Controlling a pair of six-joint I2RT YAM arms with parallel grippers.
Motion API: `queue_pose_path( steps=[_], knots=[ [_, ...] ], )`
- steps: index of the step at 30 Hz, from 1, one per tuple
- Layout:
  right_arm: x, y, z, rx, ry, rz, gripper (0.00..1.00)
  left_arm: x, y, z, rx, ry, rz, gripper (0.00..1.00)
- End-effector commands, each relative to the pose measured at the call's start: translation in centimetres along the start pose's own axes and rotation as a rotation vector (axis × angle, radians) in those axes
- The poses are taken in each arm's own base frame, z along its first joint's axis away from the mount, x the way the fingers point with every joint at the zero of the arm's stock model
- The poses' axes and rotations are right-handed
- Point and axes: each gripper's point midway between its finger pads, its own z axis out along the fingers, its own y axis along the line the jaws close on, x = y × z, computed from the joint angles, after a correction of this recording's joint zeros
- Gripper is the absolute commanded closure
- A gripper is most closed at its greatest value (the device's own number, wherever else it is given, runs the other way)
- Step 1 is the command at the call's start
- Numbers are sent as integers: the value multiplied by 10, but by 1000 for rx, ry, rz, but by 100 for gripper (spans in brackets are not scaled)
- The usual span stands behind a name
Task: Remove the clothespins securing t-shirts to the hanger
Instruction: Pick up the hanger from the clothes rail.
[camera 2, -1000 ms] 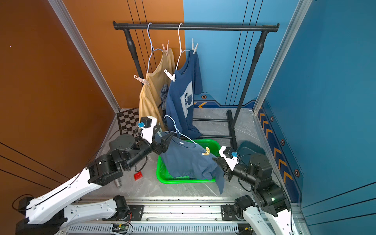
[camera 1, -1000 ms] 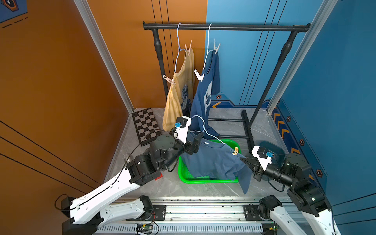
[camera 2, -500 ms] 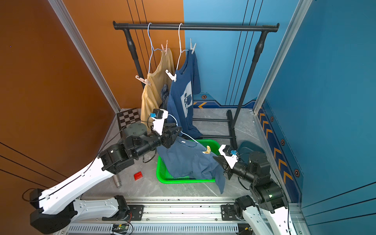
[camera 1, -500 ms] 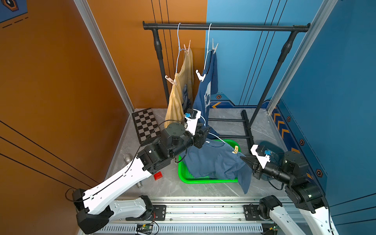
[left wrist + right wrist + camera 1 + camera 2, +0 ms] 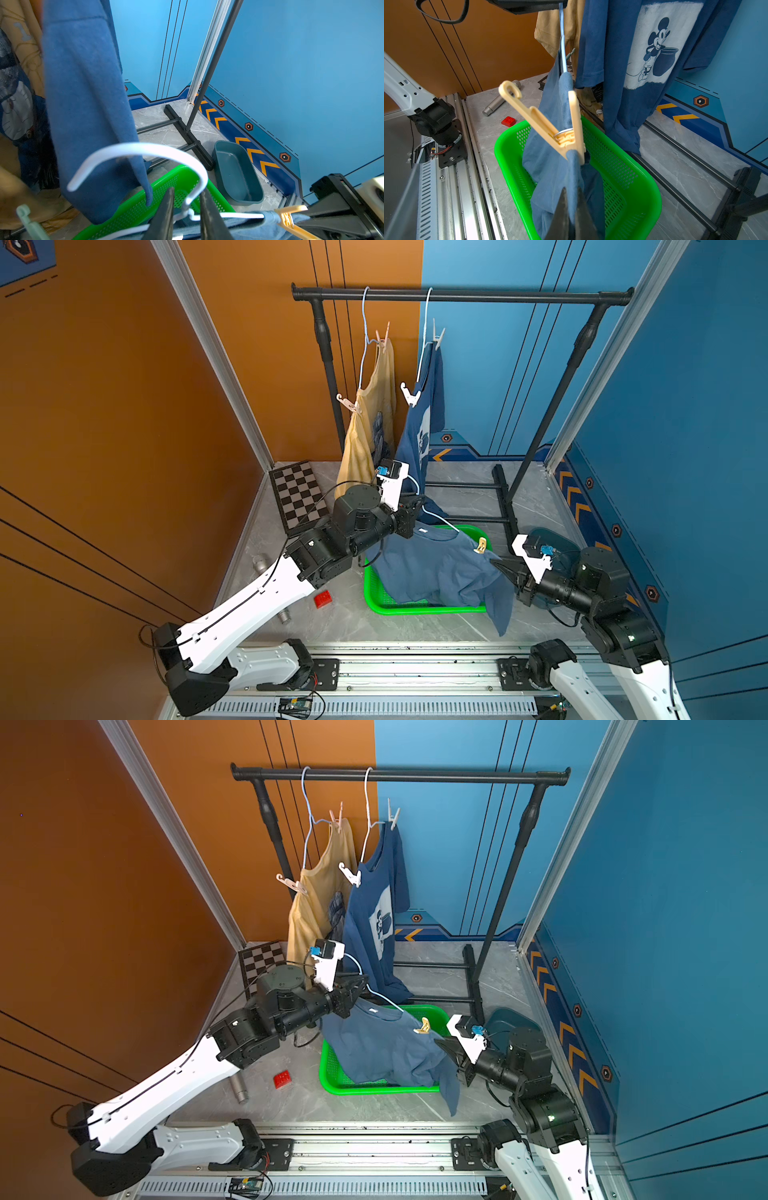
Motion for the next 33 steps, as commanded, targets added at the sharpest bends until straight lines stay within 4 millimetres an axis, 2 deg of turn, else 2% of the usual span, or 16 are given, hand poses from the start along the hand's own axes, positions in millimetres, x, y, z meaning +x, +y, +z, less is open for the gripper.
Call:
queue_pose_path(
  steps=[1,6,11,12,13,15,18,21,27,30,33],
  knots=[
    [-9,1,1,-15,-35,-32,100,-7,-4,-1,26,-5,-12,79],
    [-10,0,1,-12,-35,-32,100,-7,-7,2,40,-11,-12,87],
    [-7,-3,2,0,-25,-32,100,-13,1,-4,2,-46,-6,100],
    [-6,-4,2,6,-20,-28,99,-14,3,-6,-7,-53,0,100],
    [-4,-7,2,20,-13,-27,86,-16,2,-8,-9,-63,14,100],
    [-2,-11,1,46,0,-25,54,-19,2,-13,-19,-81,48,100],
    [0,-15,-1,76,29,-39,30,-24,4,-18,-43,-99,96,100],
    [2,-19,-4,95,83,-54,15,-28,7,-20,-61,-112,128,100],
    [-7,-33,-11,160,140,-93,4,-38,4,-16,-64,-122,205,100],
    [-19,-38,-13,171,145,-113,3,-59,12,-20,-120,-150,274,100],
    [-29,-41,-13,171,150,-121,2,-73,10,-23,-118,-163,305,100]
  ],
)
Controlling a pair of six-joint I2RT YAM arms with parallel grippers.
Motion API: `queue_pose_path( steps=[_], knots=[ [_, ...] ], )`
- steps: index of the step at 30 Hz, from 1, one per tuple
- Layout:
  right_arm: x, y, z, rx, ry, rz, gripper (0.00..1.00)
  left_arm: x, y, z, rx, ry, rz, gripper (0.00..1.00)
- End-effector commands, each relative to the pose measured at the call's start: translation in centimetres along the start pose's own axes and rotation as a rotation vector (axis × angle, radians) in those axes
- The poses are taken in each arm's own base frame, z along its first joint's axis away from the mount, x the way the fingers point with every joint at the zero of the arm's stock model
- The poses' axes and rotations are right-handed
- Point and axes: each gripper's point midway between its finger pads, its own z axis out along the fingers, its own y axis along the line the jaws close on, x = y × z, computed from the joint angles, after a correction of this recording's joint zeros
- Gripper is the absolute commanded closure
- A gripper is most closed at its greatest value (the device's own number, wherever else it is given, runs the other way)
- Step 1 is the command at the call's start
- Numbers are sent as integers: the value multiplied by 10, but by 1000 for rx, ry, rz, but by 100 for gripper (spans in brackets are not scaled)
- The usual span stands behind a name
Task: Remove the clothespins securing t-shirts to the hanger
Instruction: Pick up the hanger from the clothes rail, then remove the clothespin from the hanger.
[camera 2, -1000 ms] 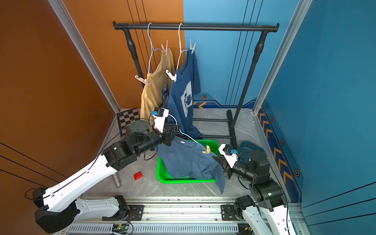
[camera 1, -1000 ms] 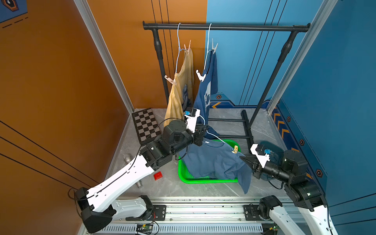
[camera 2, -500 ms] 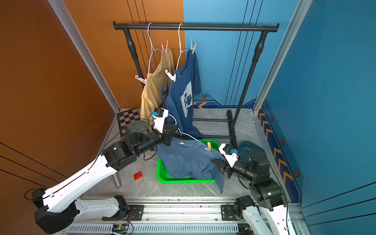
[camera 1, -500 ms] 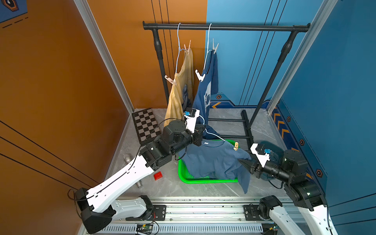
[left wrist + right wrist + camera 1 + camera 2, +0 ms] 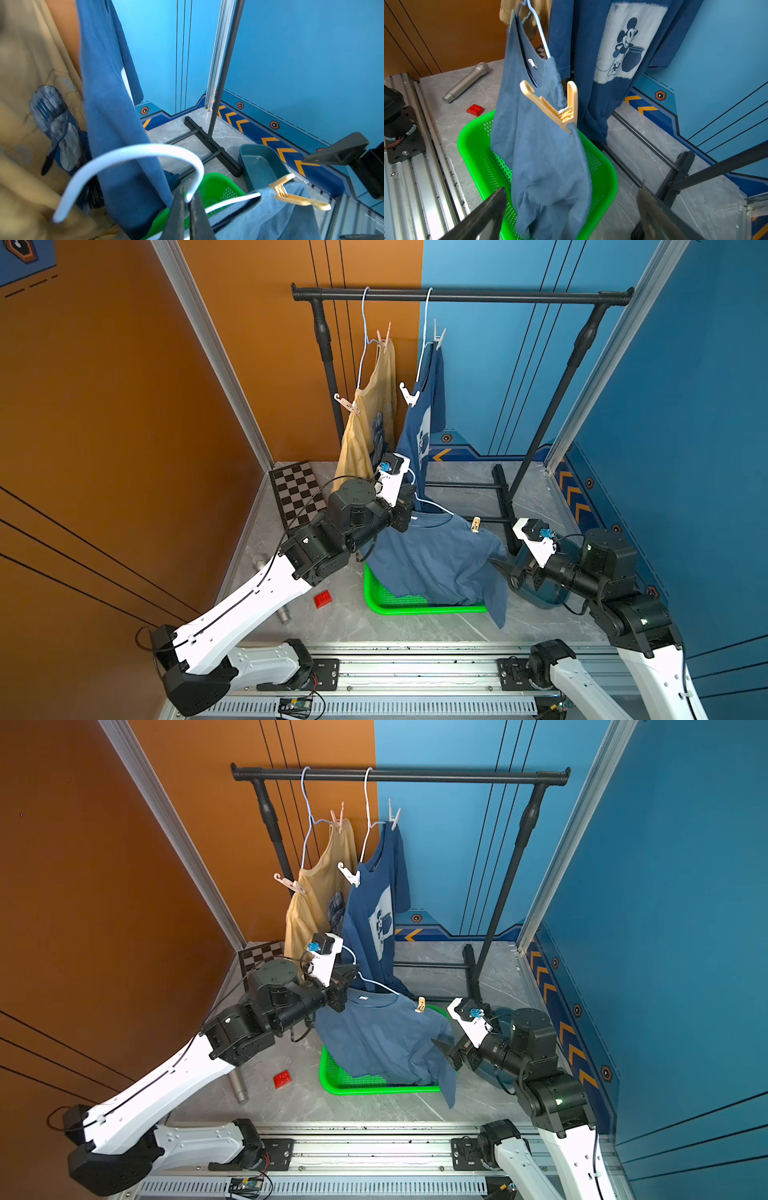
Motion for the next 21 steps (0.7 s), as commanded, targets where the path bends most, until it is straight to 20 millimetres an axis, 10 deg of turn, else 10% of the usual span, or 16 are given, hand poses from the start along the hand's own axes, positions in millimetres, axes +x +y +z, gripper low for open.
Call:
queue_pose_path(
  steps=[1,21],
  knots=[
    [-6,-6,-5,19,31,-29,2,-39,11,-10,-47,-92,92,100],
    [8,10,-4,-93,170,-240,3,19,-17,-1,-6,-70,118,100]
  ],
)
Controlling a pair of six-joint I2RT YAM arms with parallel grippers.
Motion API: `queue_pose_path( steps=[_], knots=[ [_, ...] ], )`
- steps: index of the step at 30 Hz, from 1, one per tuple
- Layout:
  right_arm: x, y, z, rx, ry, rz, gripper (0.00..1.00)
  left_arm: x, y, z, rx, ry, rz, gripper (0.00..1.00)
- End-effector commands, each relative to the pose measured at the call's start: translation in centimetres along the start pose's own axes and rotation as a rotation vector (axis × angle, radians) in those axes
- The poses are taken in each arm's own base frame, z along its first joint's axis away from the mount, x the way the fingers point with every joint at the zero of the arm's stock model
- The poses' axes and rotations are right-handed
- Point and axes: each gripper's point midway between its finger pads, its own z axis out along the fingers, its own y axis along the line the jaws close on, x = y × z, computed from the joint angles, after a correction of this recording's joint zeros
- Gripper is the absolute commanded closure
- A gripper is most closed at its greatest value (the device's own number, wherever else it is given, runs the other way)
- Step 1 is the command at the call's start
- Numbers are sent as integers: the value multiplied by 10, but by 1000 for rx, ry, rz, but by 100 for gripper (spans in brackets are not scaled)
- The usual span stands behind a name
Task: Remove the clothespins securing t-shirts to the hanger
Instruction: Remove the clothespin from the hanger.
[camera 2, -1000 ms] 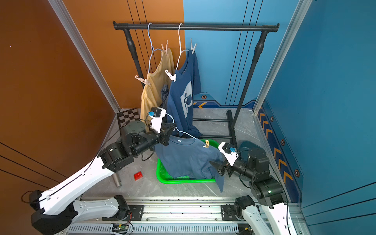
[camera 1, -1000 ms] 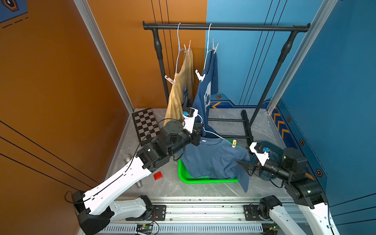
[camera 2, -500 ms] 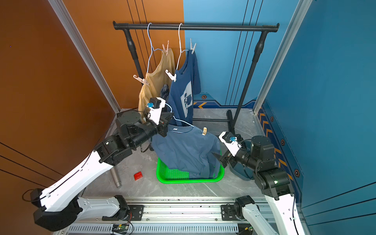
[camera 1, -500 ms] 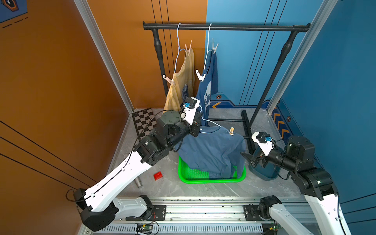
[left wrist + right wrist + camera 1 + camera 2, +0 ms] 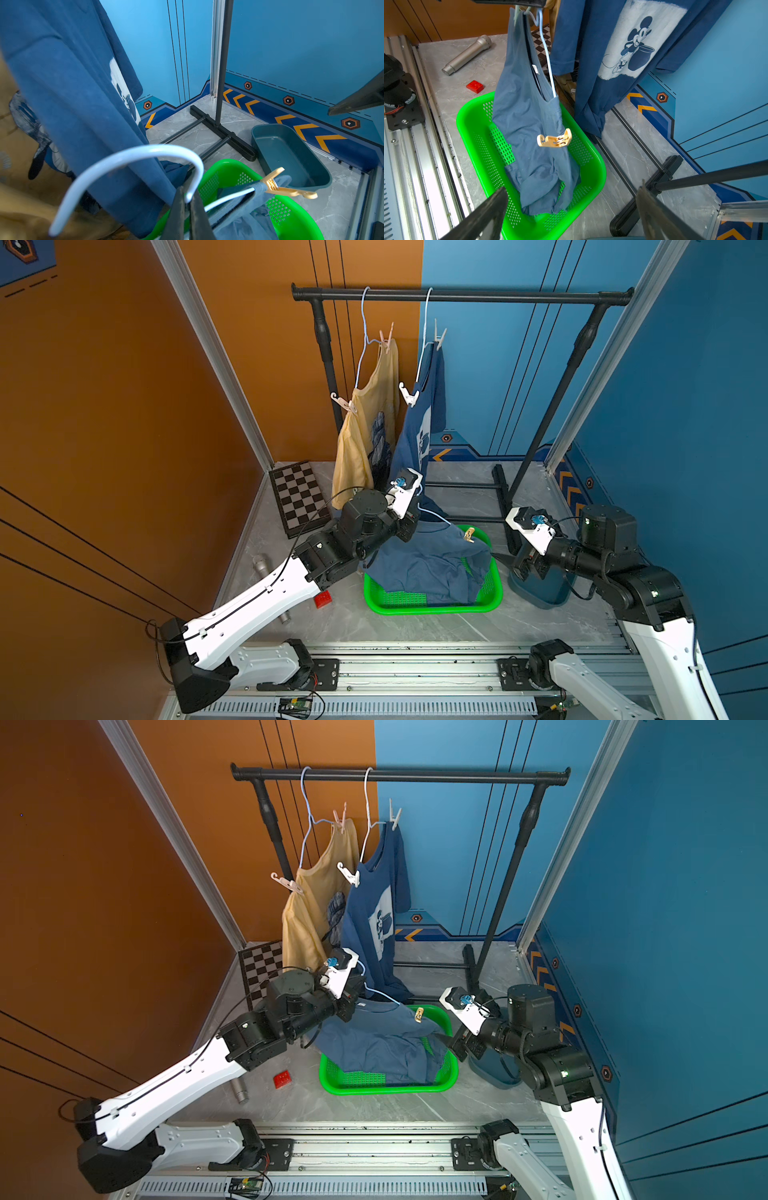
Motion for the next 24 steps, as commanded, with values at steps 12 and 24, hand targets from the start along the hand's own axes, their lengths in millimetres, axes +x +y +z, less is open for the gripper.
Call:
queue_pose_path(
  steps=[12,24],
  knots=[
    [30,17,7,-39,130,-163,3,-14,-13,-14,-19,-137,9,100],
    [35,10,38,-68,265,-186,4,0,-20,-7,0,-125,4,100]
  ],
)
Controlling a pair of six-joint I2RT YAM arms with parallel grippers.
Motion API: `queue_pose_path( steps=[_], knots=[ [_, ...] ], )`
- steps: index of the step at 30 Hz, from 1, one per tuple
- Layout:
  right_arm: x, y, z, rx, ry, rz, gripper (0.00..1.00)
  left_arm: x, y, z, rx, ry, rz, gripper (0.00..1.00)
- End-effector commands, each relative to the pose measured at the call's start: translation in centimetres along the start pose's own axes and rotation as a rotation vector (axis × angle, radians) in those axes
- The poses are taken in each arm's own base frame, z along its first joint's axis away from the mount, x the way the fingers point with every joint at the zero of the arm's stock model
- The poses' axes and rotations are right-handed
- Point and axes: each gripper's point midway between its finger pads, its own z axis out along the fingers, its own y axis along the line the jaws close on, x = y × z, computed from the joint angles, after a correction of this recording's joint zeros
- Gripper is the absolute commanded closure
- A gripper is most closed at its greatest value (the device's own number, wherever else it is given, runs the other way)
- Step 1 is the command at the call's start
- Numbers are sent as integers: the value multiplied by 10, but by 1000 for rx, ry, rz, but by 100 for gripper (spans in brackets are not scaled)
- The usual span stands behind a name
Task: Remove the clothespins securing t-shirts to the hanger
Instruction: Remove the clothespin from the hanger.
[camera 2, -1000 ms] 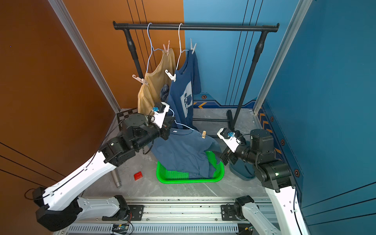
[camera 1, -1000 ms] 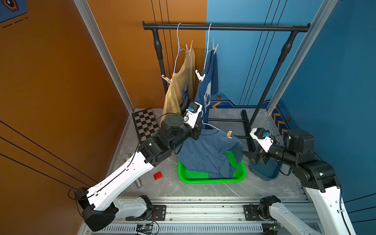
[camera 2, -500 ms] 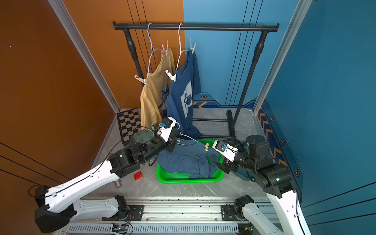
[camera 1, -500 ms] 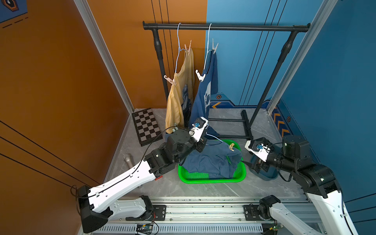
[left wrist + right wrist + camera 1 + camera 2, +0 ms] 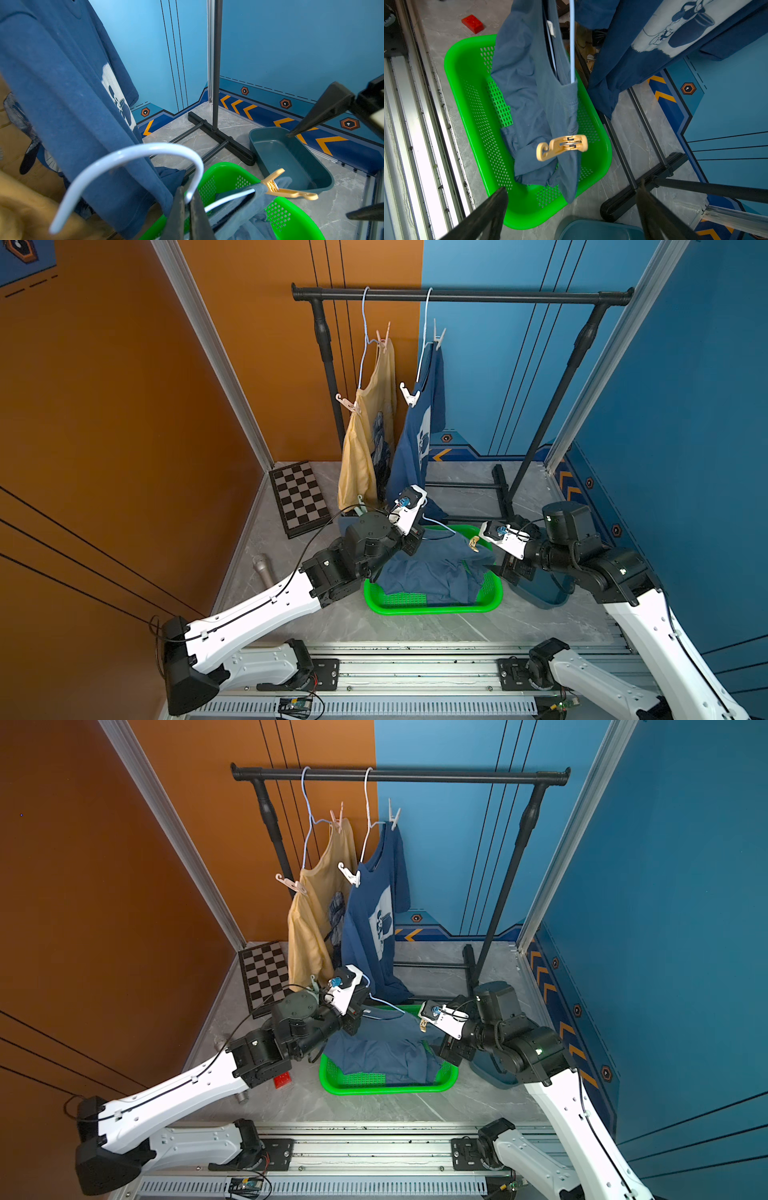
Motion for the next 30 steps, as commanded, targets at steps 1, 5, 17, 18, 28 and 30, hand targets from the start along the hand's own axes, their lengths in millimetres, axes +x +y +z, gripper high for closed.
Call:
queue_pose_path(
  steps=[1,5,17,18,28,30],
  knots=[
    [1,-2,0,15,49,-30,4,-12,-5,-2,12,-51,-16,100],
    [-4,-1,7,-3,61,-37,6,-9,-8,2,19,-43,-24,100],
    [-16,-1,25,-27,67,-44,23,-11,-10,3,25,-51,-30,100],
    [-17,-1,26,-28,69,-45,24,-11,-10,3,26,-51,-30,100],
    [-16,-7,33,13,99,-64,38,-12,-13,4,37,-51,-38,100],
    [-17,-9,33,25,102,-71,41,-13,-14,4,43,-52,-39,100]
  ],
)
